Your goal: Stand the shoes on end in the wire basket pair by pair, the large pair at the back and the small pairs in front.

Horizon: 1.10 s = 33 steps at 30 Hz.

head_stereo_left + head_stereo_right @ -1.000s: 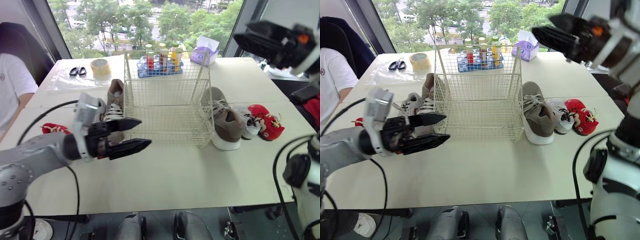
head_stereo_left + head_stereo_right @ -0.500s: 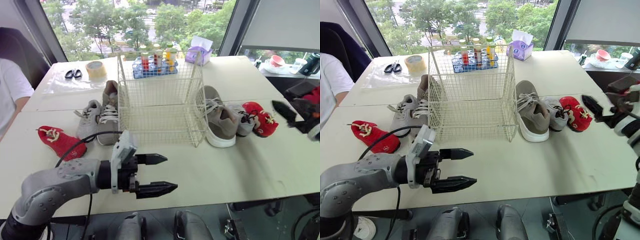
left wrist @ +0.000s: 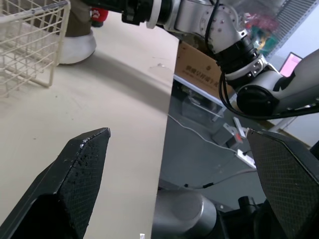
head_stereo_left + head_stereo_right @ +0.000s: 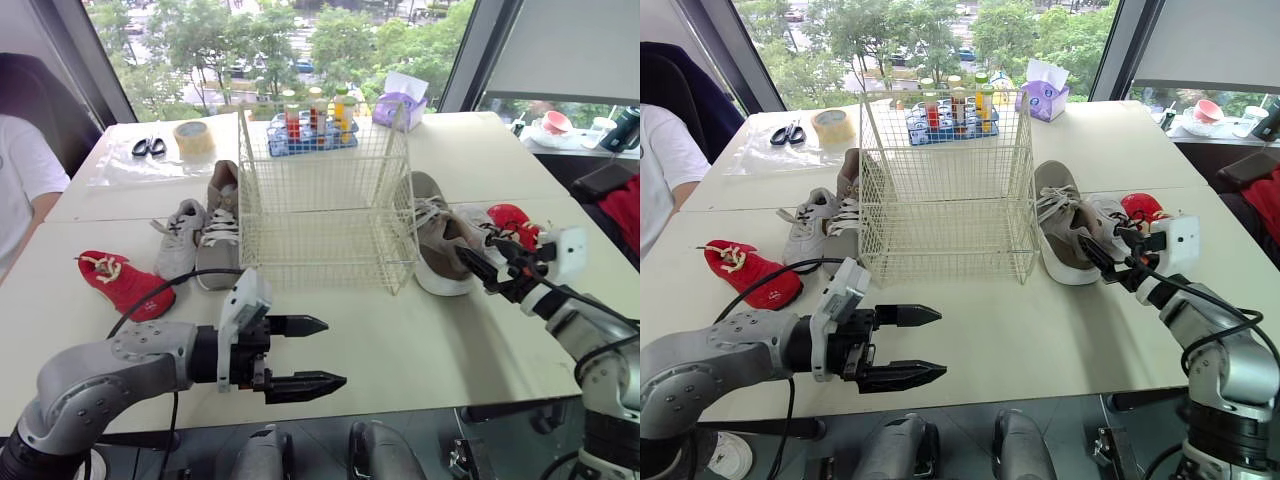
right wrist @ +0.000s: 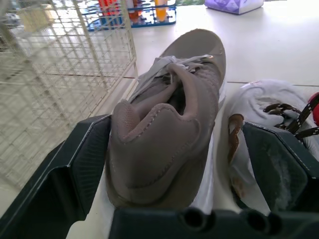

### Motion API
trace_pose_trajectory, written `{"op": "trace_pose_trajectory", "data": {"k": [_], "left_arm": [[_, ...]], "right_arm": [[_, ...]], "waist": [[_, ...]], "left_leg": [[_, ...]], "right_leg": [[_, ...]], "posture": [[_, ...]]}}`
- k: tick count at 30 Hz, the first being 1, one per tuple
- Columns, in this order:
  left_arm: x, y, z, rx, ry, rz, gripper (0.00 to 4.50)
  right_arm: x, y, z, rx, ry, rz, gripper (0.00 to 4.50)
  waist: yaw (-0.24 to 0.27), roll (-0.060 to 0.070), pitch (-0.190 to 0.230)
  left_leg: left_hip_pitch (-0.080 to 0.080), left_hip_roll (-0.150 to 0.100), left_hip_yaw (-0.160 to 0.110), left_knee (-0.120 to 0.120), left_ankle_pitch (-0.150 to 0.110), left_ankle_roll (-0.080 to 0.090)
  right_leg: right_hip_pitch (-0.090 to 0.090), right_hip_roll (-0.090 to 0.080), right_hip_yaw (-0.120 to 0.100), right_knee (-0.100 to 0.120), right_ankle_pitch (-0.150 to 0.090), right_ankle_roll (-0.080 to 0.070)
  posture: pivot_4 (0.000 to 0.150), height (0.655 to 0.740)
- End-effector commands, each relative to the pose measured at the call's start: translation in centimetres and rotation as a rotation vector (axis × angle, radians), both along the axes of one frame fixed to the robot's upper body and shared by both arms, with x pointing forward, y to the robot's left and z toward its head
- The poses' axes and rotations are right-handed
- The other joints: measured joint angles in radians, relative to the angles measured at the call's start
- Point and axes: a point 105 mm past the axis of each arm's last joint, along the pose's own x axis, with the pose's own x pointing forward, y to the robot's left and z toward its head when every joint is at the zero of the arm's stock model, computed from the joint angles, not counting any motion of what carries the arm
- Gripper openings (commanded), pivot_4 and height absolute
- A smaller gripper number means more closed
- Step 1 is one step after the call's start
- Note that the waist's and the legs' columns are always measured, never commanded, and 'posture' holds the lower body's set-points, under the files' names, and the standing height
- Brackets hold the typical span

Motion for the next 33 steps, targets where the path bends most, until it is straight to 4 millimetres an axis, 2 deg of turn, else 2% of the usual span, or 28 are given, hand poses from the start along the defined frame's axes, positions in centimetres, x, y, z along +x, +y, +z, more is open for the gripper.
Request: {"op": "trace_pose_trajectory", "data": {"k": [1, 6, 10, 13, 17, 22, 24, 27, 31, 33], "left_arm": [[0.2, 0.5, 0.3, 0.037, -0.05, 0.005, 4.5], [0.3, 0.9, 0.2, 0.053, -0.055, 0.019, 4.5], [0.6, 1.0, 0.4, 0.058, -0.061, 0.03, 4.5], [0.8, 1.2, 0.5, 0.067, -0.066, 0.038, 4.5], [1.1, 1.7, 1.0, 0.067, -0.068, 0.049, 4.5], [1.4, 2.4, 2.2, 0.033, -0.068, 0.059, 4.5], [1.8, 2.7, 3.3, -0.034, -0.069, 0.078, 4.5], [2.9, 3.7, 5.5, -0.225, -0.011, 0.131, 4.5], [3.5, 4.1, 6.2, -0.267, 0.022, 0.126, 4.5], [3.6, 4.2, 6.6, -0.286, 0.037, 0.108, 4.5]], "right_arm": [[1.1, 1.4, 0.1, 0.006, -0.049, 0.03, 4.43], [2.5, 2.5, -1.7, -0.027, -0.03, 0.02, 4.43], [3.8, 1.8, -3.5, -0.086, 0.002, -0.069, 4.43], [3.8, 2.1, -4.4, -0.088, 0.005, -0.06, 3.64], [3.7, 2.8, -4.6, -0.061, 0.005, -0.044, 1.91], [3.2, 3.3, -4.5, -0.088, -0.007, -0.07, 0.46], [2.9, 3.2, -3.9, -0.117, -0.033, -0.108, 0.3], [2.8, 2.4, -0.6, -0.115, -0.161, -0.204, 0.3], [2.4, 1.6, 8.1, -0.072, -0.446, -0.313, 0.3], [1.9, 1.4, 11.1, -0.065, -0.535, -0.341, 0.3]], "waist": [[0.0, 0.0, 0.0], [0.0, 0.0, 0.0], [-0.006, 0.0, 0.0], [-0.008, -0.001, 0.0], [-0.014, -0.001, -0.001], [-0.021, -0.001, -0.001], [-0.021, -0.001, -0.001], [-0.02, -0.001, -0.001], [-0.021, 0.003, 0.002], [-0.021, 0.004, 0.003]], "left_leg": [[0.0, 0.0, 0.0, 0.0, 0.0, 0.0], [0.0, 0.001, 0.0, -0.001, 0.0, 0.0], [0.001, 0.001, 0.0, -0.001, 0.0, 0.0], [0.002, 0.001, 0.0, -0.001, 0.0, 0.0], [0.005, 0.001, 0.0, -0.001, 0.0, 0.0], [0.006, 0.002, 0.0, -0.001, 0.0, 0.0], [0.006, 0.002, 0.0, -0.002, 0.0, 0.0], [0.006, 0.002, 0.0, -0.003, 0.0, 0.0], [0.001, 0.001, 0.001, -0.001, 0.0, 0.0], [-0.004, 0.0, 0.001, 0.0, 0.001, -0.001]], "right_leg": [[0.0, 0.001, 0.001, 0.0, 0.0, 0.0], [-0.001, 0.002, 0.002, 0.0, 0.001, -0.002], [0.0, 0.002, 0.003, 0.0, 0.0, -0.001], [0.001, 0.002, 0.003, 0.0, 0.0, -0.001], [0.003, 0.002, 0.003, 0.0, 0.0, -0.001], [0.004, 0.002, 0.003, 0.0, 0.0, 0.0], [0.004, 0.002, 0.003, 0.0, 0.0, 0.0], [0.003, 0.001, 0.003, 0.0, 0.0, 0.0], [-0.001, 0.001, 0.004, 0.0, 0.0, 0.0], [-0.005, 0.001, 0.005, 0.002, 0.002, -0.002]], "posture": [[0.15, 0.74], [0.15, 0.74], [0.15, 0.74], [0.15, 0.74], [0.15, 0.74], [0.15, 0.74], [0.15, 0.74], [0.15, 0.74], [0.15, 0.74], [0.15, 0.74]]}}
